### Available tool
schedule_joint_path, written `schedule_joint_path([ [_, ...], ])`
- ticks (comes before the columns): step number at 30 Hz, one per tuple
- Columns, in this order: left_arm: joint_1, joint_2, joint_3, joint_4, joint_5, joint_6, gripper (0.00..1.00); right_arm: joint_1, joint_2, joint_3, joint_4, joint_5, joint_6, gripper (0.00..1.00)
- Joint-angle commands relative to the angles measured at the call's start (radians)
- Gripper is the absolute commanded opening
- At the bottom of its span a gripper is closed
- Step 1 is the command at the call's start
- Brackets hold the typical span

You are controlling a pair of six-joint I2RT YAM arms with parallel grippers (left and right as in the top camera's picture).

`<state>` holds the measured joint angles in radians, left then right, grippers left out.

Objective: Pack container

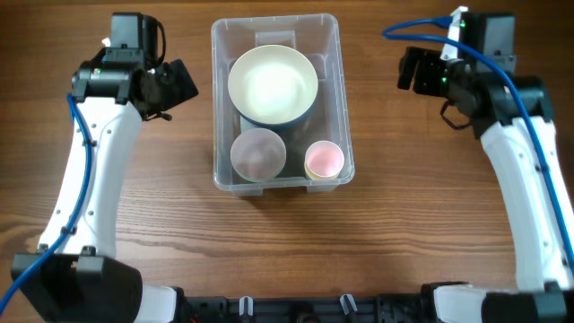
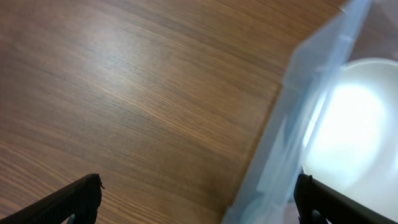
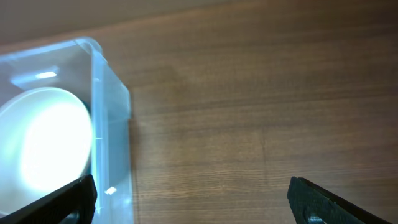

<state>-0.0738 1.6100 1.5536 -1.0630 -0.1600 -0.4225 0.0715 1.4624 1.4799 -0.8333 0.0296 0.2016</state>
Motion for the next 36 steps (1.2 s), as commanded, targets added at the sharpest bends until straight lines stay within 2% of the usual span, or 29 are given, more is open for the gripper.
schedule_joint_path([
  [1,-0.059,-0.135,-0.079,0.021,0.005,0.073,1.0,0.002,-0.14,-0.043,0.001,0.037,0.053,1.0],
  [6,-0.126,-0.372,-0.298,0.128,0.005,0.072,1.0,0.003,-0.367,-0.214,0.024,0.132,0.09,1.0],
  [12,-0.167,-0.803,-0.647,0.285,0.005,0.076,1.0,0.003,-0.697,-0.512,0.071,0.135,0.099,1.0],
  [16,-0.166,-1.082,-0.77,0.28,0.005,0.076,1.0,0.003,-0.888,-0.689,0.09,0.135,0.118,1.0],
  [19,-0.166,-1.19,-0.797,0.28,-0.02,0.076,1.0,0.003,-0.928,-0.717,0.103,0.135,0.149,1.0],
  [25,-0.166,-1.225,-0.798,0.257,-0.032,0.075,1.0,0.003,-0.91,-0.718,0.069,0.135,0.172,1.0],
  [36,-0.166,-1.224,-0.798,0.059,-0.032,0.075,1.0,0.003,-0.882,-0.718,0.069,0.135,0.171,1.0],
])
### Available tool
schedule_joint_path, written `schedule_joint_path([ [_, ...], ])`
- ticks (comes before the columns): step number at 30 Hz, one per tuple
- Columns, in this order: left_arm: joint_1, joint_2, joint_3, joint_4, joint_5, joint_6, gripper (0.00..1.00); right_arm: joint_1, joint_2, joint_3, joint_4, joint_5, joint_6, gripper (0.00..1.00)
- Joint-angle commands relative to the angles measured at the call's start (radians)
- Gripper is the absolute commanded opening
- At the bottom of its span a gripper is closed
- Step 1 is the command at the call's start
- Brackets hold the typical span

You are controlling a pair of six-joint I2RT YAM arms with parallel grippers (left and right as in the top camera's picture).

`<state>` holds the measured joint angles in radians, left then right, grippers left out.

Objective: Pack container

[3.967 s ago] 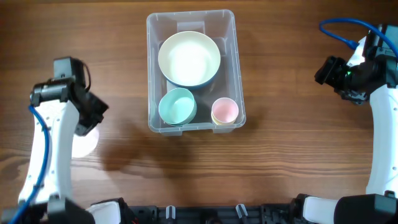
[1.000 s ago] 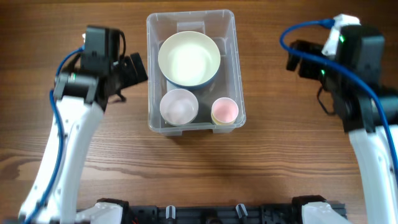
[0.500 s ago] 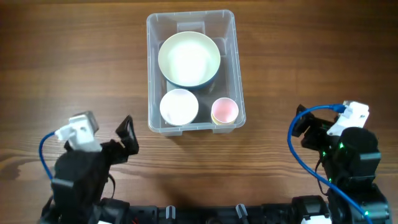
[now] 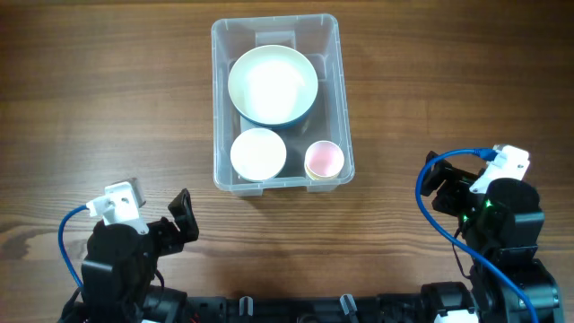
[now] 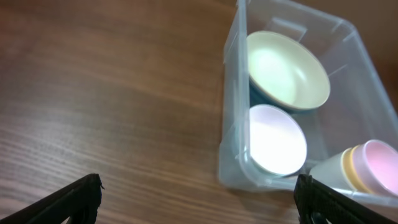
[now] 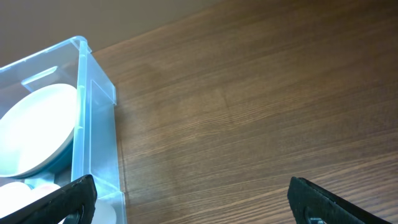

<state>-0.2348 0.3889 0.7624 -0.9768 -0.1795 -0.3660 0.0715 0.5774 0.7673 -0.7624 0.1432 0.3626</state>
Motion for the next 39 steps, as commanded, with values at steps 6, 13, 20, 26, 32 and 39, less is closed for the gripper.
schedule_joint_path([
  [6,-0.005,-0.003,-0.006,-0.05,-0.013,0.019,1.0,0.003,-0.017,-0.012,0.005,-0.025,-0.022,1.0],
  [13,-0.005,-0.003,-0.006,-0.05,-0.013,0.019,1.0,0.011,-0.278,-0.237,0.208,-0.21,-0.241,1.0],
  [20,-0.005,-0.003,-0.006,-0.05,-0.013,0.019,1.0,0.011,-0.554,-0.459,0.394,-0.287,-0.24,1.0],
  [26,-0.005,-0.003,-0.006,-0.05,-0.013,0.019,1.0,0.011,-0.574,-0.613,0.733,-0.272,-0.257,1.0],
  [32,-0.005,-0.003,-0.006,-0.05,-0.013,0.019,1.0,0.011,-0.574,-0.762,1.064,-0.25,-0.283,1.0],
  [39,-0.005,-0.003,-0.006,-0.05,-0.013,0.019,1.0,0.012,-0.574,-0.762,0.845,-0.247,-0.319,1.0],
])
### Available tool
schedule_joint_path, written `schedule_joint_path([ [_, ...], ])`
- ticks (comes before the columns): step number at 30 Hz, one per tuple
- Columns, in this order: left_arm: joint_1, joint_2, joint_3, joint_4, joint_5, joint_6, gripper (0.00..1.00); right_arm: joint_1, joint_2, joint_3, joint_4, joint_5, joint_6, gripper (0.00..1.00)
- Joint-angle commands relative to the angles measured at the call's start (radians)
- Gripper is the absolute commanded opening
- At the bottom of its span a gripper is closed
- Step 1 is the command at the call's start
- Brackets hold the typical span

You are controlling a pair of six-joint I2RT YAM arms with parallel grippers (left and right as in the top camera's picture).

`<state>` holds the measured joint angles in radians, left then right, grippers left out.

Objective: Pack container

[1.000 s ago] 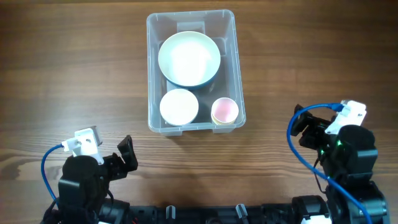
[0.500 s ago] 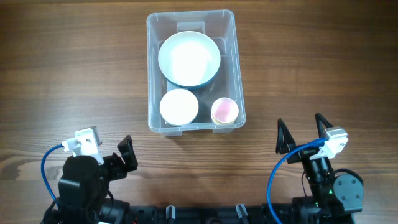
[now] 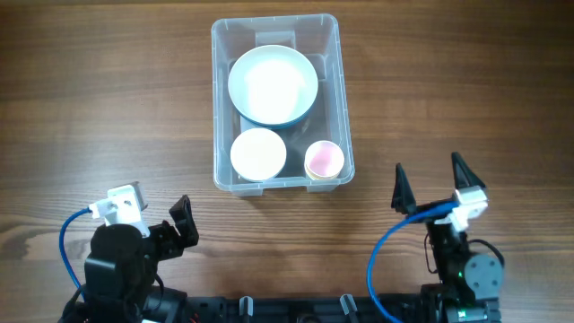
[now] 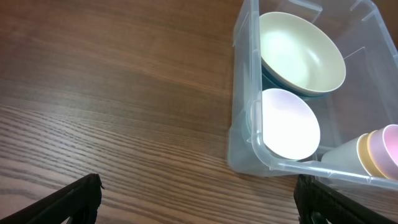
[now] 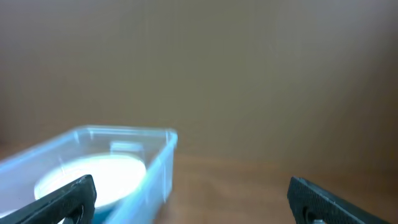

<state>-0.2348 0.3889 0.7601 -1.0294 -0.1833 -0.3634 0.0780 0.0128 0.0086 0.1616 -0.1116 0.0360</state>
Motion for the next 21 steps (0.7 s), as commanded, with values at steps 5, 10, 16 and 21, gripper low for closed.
schedule_joint_path([
  [5,-0.005,-0.003,-0.004,0.003,-0.009,0.016,1.0,0.005,-0.009,-0.003,-0.145,0.006,0.072,1.0],
  [10,-0.005,-0.003,-0.004,0.003,-0.009,0.016,1.0,0.005,0.0,-0.003,-0.155,0.006,0.072,1.0],
  [16,-0.005,-0.003,-0.004,0.003,-0.009,0.016,1.0,0.005,0.001,-0.003,-0.155,0.006,0.072,1.0],
  [21,-0.005,-0.003,-0.004,0.003,-0.009,0.016,1.0,0.005,0.001,-0.003,-0.155,0.006,0.072,1.0],
])
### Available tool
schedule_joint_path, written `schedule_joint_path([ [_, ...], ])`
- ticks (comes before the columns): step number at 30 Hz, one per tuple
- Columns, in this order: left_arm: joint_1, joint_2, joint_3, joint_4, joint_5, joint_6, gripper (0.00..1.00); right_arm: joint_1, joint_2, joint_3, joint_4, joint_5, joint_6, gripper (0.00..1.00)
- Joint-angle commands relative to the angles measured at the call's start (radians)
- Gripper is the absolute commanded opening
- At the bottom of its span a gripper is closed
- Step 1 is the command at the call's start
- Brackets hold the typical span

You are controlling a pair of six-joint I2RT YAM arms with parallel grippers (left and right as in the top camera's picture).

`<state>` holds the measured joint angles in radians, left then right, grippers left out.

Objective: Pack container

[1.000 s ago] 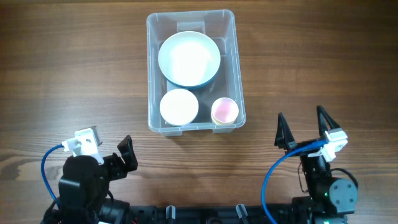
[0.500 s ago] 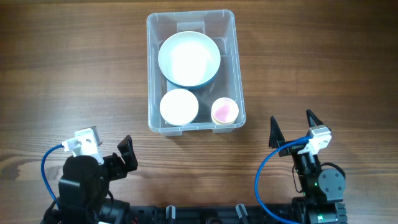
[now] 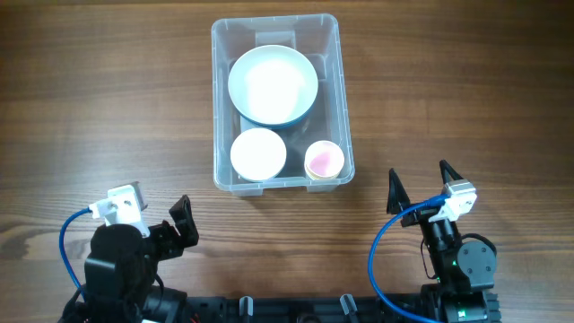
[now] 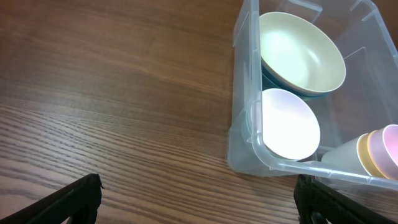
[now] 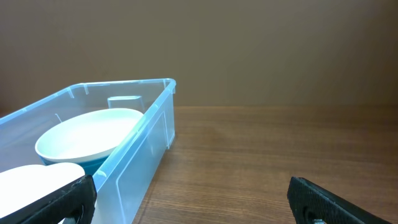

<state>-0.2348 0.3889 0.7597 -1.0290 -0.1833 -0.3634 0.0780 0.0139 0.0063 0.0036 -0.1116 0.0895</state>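
A clear plastic container [image 3: 215, 108] stands at the table's far middle. Inside it a large cream bowl [image 3: 272, 83] sits on a teal bowl, with a small white bowl [image 3: 258, 153] and a pink cup [image 3: 324, 160] in front. My left gripper [image 4: 199, 202] is folded back at the near left edge, open and holding nothing, facing the container [image 4: 249, 152]. Near the front right edge, my right gripper [image 3: 419, 184] is open too, holding nothing. It looks low across the table at the container's side [image 5: 134, 168].
Bare wooden tabletop [image 3: 108, 117] surrounds the container on all sides. Blue cables loop from both arm bases at the near edge. No loose items lie on the table outside the container.
My right gripper has shifted slightly left and toward the container, and its view now sits level and sharp. The left arm and the container's contents are unchanged.
Both arms were first stretched out beside the container's far end, grippers open. Then both were drawn back to the near edge. The right arm then folded lower with its fingers pointing at the container. The bowls and cup stayed in place throughout.
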Motion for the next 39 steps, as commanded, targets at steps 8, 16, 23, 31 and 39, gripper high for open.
schedule_joint_path([
  [8,-0.005,-0.003,-0.004,0.002,-0.009,0.016,1.0,0.005,0.0,-0.001,0.003,0.006,0.018,1.0],
  [16,0.143,-0.021,-0.032,-0.037,0.037,0.02,1.0,0.005,0.0,-0.001,0.003,0.006,0.018,1.0],
  [23,0.256,-0.245,-0.275,0.162,0.123,0.188,1.0,0.005,0.0,-0.001,0.003,0.006,0.018,1.0],
  [31,0.266,-0.352,-0.557,0.647,0.204,0.383,1.0,0.005,0.0,-0.001,0.003,0.006,0.018,1.0],
  [39,0.28,-0.386,-0.755,1.027,0.351,0.518,1.0,0.005,0.0,-0.001,0.003,0.006,0.018,1.0],
])
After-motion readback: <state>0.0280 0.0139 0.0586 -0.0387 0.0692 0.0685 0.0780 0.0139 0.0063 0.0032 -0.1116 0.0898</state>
